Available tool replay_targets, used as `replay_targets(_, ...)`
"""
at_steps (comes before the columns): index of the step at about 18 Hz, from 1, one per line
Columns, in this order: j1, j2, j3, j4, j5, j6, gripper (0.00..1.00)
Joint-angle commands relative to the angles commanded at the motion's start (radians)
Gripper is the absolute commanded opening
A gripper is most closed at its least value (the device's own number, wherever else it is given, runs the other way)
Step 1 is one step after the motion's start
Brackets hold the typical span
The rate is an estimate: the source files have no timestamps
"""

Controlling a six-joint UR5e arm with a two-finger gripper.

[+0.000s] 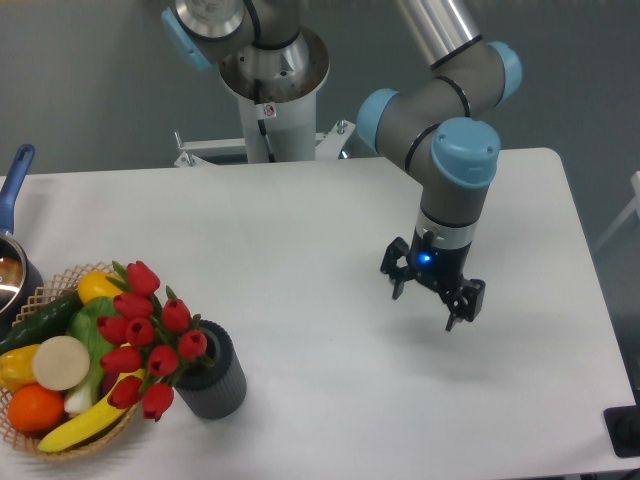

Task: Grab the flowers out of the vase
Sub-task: 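Move the open gripper toward the red tulips in the black vase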

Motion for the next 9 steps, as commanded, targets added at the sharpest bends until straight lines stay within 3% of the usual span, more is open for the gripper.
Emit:
replay_targets(5,0.006,-0.003,0.002,0.000,-0.368,-0.081,1.00)
replay_targets(9,-0.021,-0.002,-0.026,0.002,-0.446,-0.105,1.00)
